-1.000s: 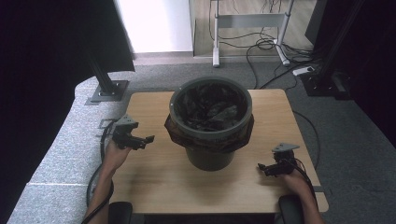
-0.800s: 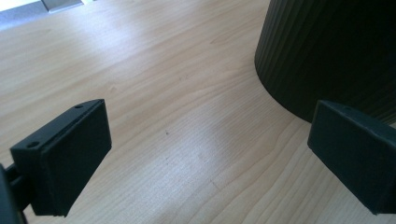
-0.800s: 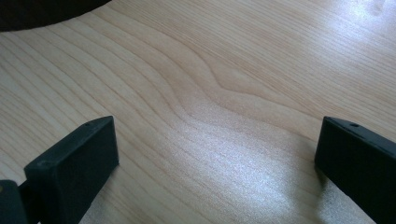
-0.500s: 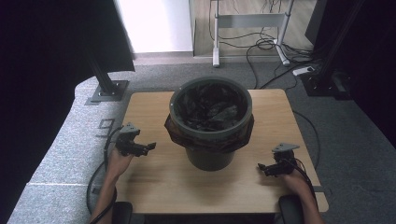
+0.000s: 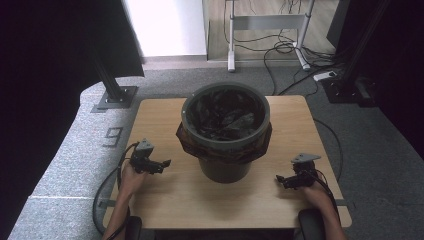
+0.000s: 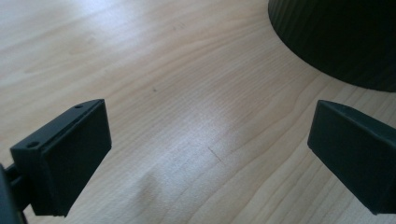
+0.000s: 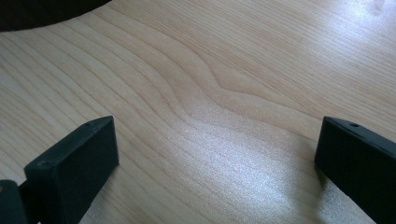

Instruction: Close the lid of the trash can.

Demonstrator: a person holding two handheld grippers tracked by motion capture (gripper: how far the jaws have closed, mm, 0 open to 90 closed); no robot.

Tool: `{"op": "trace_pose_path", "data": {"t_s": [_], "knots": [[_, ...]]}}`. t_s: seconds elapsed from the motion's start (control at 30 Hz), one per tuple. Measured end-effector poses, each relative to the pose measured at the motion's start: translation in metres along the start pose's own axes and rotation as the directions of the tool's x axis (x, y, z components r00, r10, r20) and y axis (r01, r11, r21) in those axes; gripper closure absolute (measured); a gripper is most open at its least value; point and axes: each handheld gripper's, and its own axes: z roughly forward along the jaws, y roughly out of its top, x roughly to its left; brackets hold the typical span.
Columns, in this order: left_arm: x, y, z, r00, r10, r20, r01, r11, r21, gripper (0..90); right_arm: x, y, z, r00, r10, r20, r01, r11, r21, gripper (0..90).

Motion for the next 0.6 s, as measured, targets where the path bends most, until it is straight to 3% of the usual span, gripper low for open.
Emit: {"op": "trace_pose_path", "data": {"t_s": [0.6], "knots": [[-0.017,-0.015,0.027,0.9987,0.050,0.007,-0.050,0.9938,0.100,0.0,0.000,0.000,0.000,1.0000,0.000,0.000,0.000,1.000,0.000,0.0]]}}
